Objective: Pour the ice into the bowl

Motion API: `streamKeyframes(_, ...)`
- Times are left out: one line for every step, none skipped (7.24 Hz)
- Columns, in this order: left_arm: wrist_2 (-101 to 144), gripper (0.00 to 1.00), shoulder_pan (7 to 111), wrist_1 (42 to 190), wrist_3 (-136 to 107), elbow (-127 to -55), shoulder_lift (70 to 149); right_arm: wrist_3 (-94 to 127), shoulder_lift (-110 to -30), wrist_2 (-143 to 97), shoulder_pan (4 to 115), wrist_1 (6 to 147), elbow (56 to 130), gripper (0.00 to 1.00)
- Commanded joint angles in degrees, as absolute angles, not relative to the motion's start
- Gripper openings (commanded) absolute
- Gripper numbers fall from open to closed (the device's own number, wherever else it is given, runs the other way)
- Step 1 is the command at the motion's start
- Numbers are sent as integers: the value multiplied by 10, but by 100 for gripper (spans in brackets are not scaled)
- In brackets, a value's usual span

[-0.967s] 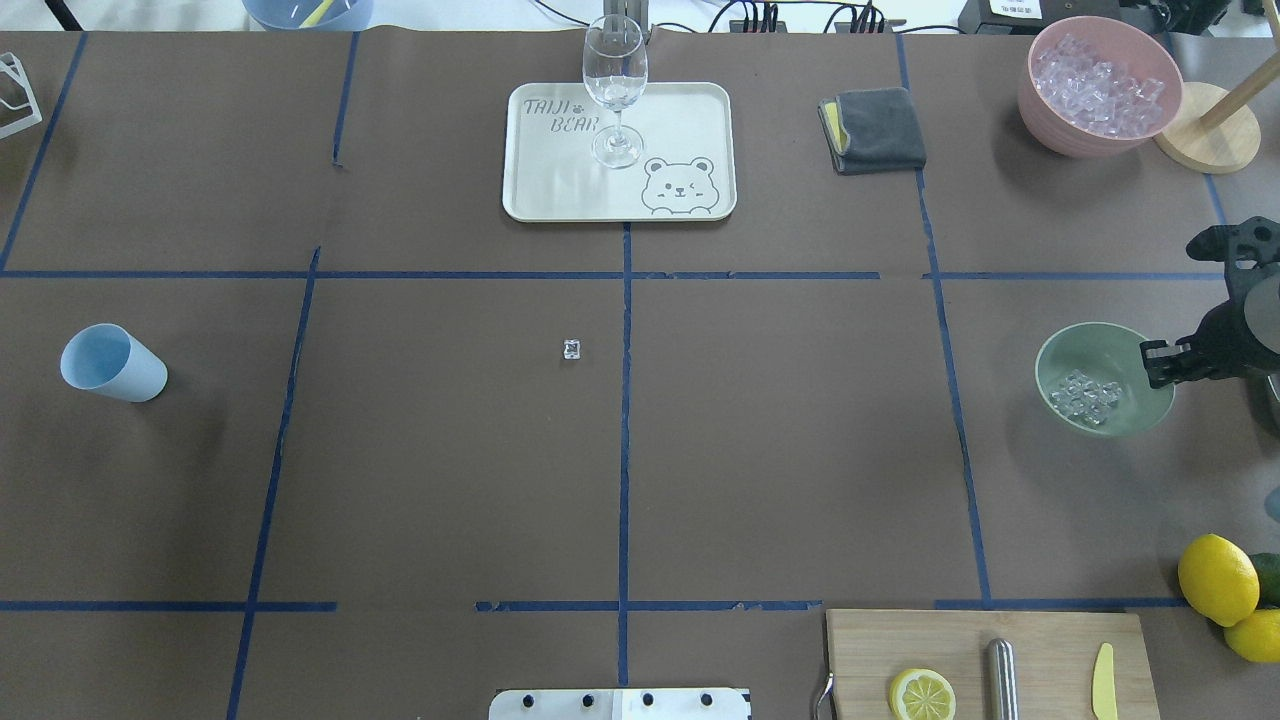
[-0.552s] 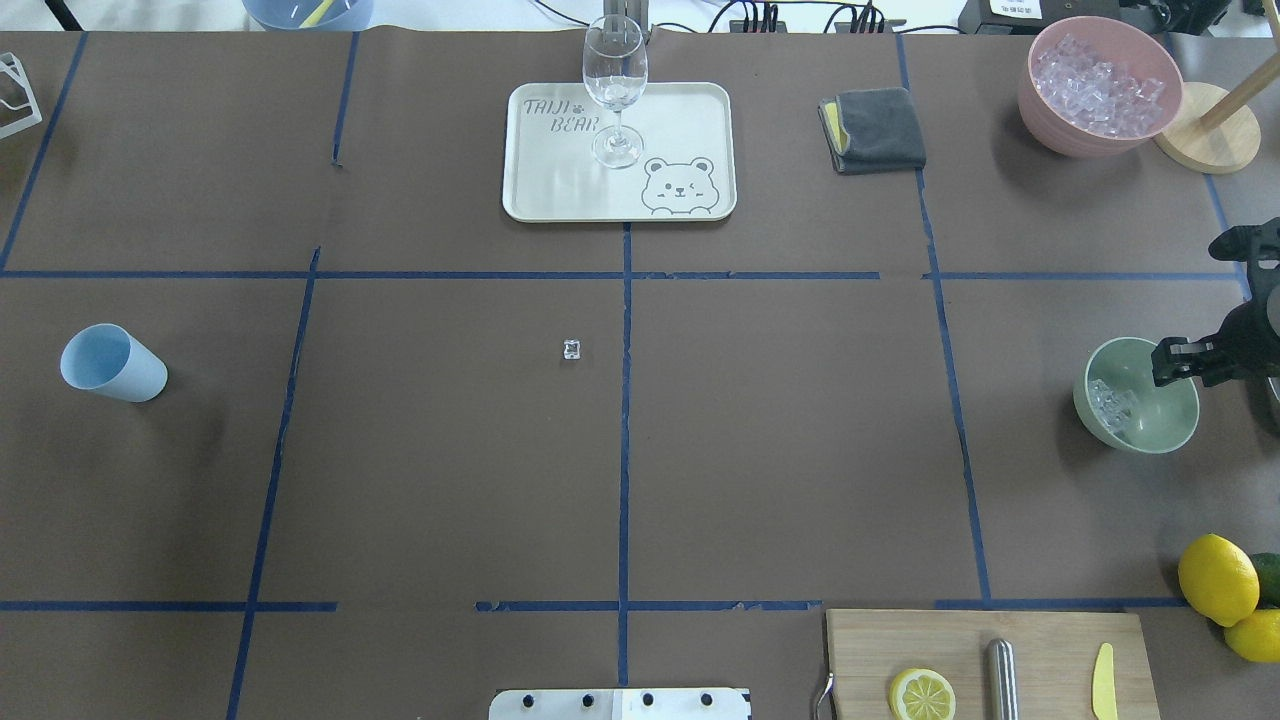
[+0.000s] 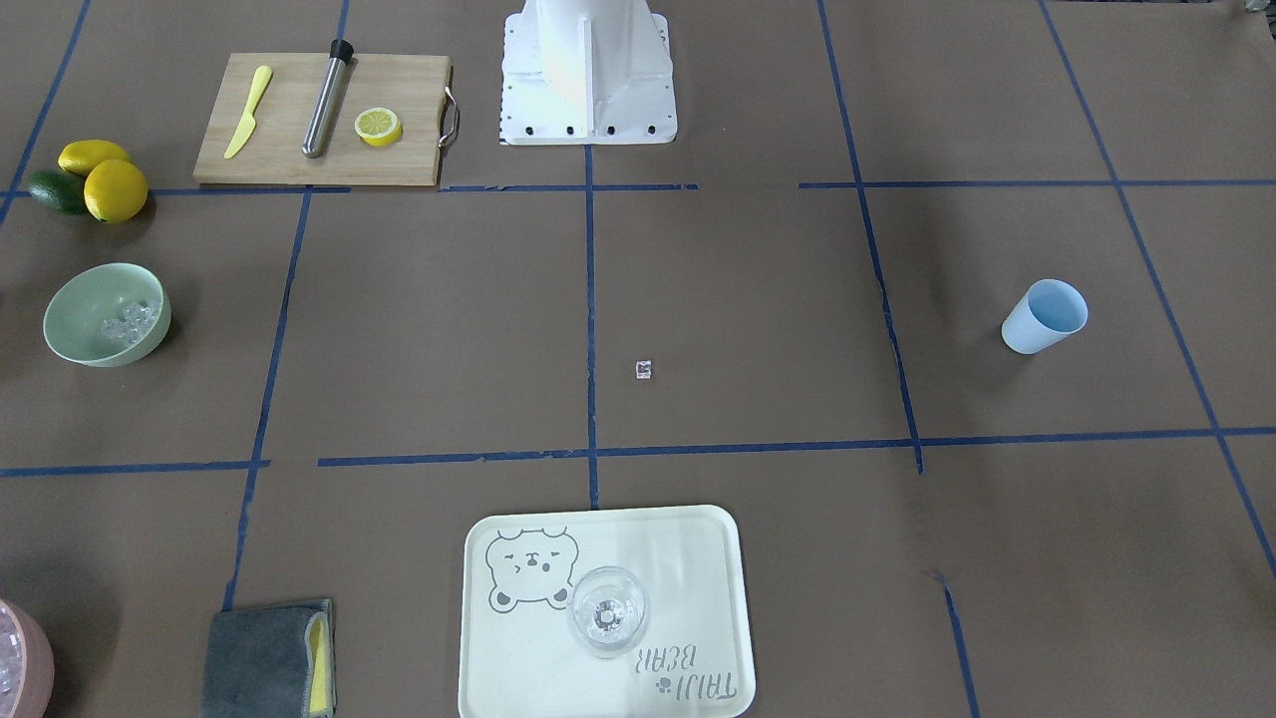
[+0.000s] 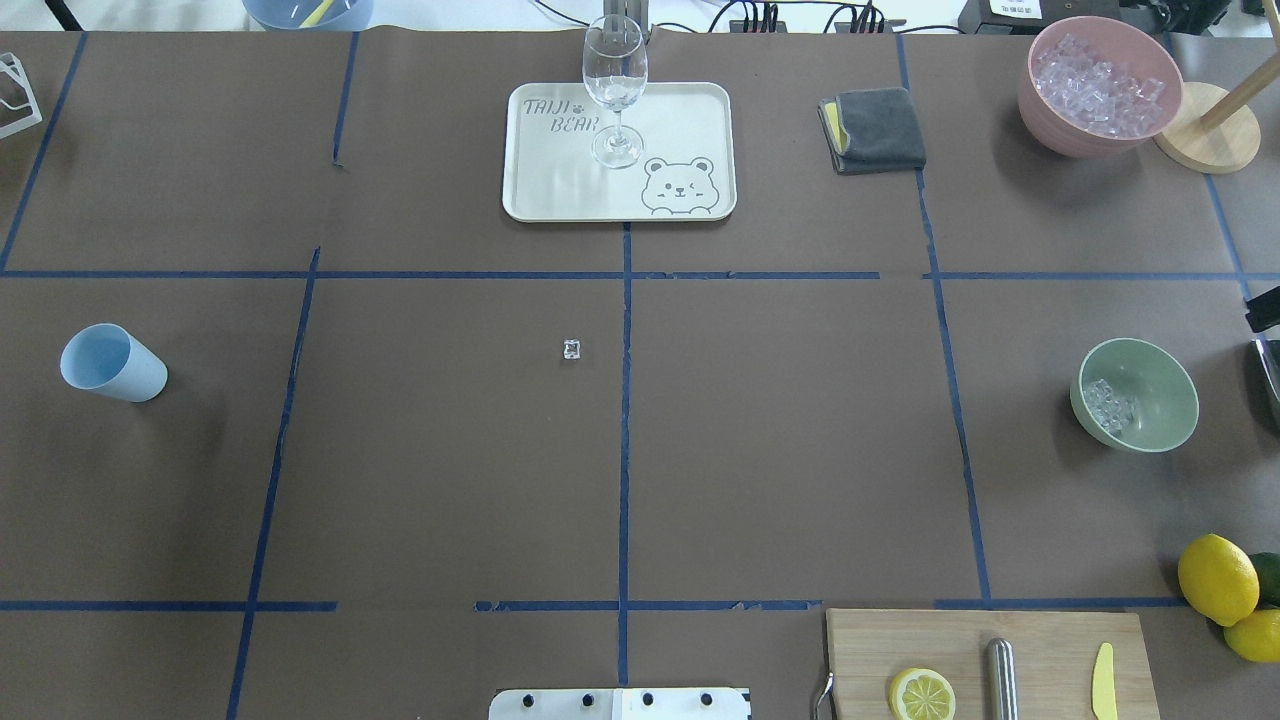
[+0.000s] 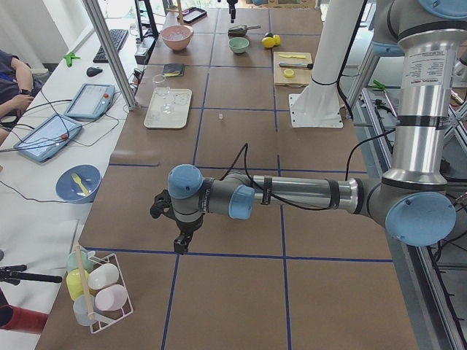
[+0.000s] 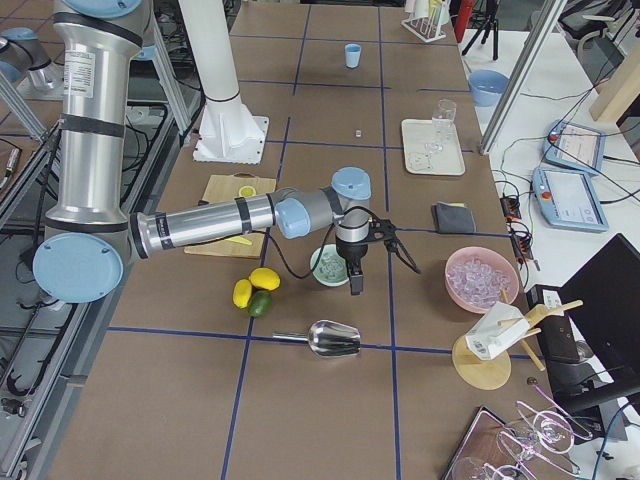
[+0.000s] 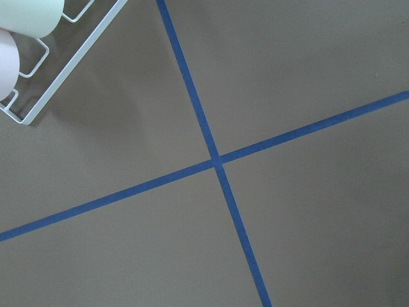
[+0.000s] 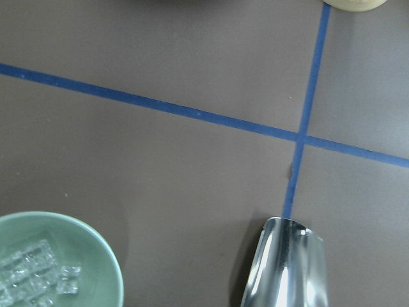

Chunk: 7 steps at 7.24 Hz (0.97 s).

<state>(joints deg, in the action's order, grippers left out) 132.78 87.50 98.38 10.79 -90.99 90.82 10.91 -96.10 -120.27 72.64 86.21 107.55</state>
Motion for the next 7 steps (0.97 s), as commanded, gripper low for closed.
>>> streamKeyframes(1326, 100, 875, 980, 108, -908, 910, -11, -962, -1352, 846, 889, 1023, 100)
streamKeyframes(1325, 100, 888, 978, 108, -905, 910, -11, -964, -1389, 879, 892, 1013, 100)
streamKeyframes(1326, 100, 899, 963, 108, -891, 910, -4, -964, -1385, 883, 890, 1013, 100)
streamKeyframes(1326, 100, 907, 935, 107, -888, 909, -2, -962, -1384, 883, 887, 1000, 100)
streamKeyframes(1325, 100, 907, 933, 107, -888, 907, -2, -967, -1389, 884, 888, 999, 100)
streamKeyframes(1320, 100, 906, 937, 108, -884, 900, -3, -975, -1386, 895, 886, 1010, 100)
streamKeyframes(1322, 100, 904, 955, 109, -885, 879, -1, -975, -1392, 896, 895, 1006, 100)
